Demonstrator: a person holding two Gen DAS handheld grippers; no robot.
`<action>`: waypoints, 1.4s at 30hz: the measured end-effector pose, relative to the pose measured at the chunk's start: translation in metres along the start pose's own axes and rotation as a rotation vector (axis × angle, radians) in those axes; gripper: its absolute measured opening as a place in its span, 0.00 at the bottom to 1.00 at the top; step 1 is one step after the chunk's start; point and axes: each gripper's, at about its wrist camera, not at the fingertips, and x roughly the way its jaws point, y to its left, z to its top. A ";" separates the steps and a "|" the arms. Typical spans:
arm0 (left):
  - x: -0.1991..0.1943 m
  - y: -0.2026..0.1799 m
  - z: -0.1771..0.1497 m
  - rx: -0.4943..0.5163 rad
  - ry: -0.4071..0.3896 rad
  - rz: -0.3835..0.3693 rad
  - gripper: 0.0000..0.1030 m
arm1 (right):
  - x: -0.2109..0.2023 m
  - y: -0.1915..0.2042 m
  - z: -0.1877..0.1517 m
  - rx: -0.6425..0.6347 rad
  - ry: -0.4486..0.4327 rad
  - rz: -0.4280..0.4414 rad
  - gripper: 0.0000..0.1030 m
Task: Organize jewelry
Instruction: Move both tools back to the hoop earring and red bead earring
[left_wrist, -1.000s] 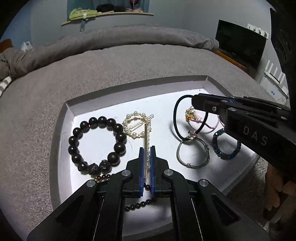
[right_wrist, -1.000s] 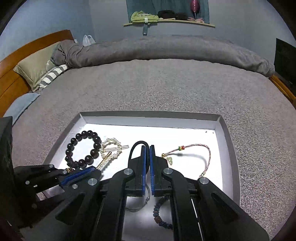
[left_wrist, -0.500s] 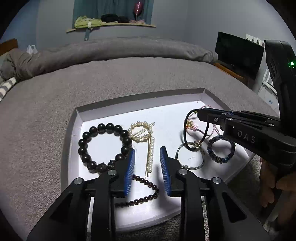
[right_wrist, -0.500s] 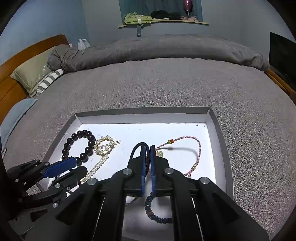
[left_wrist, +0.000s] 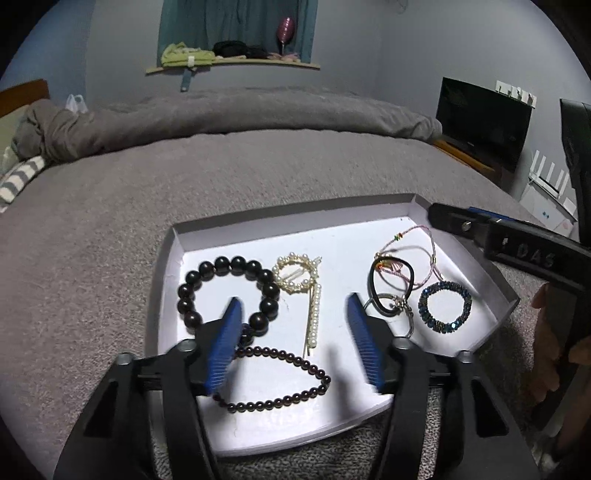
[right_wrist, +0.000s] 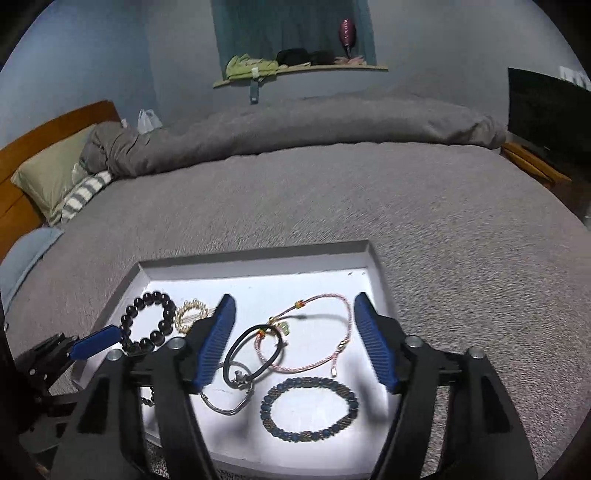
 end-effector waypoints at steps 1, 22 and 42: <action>-0.004 -0.001 0.000 0.002 -0.017 0.012 0.75 | -0.006 -0.003 0.001 0.012 -0.008 0.002 0.72; -0.083 -0.007 -0.037 -0.036 -0.094 0.098 0.93 | -0.091 0.008 -0.063 -0.088 -0.049 -0.024 0.95; -0.108 -0.032 -0.084 0.003 -0.052 0.099 0.93 | -0.119 -0.006 -0.127 -0.094 -0.001 -0.047 0.95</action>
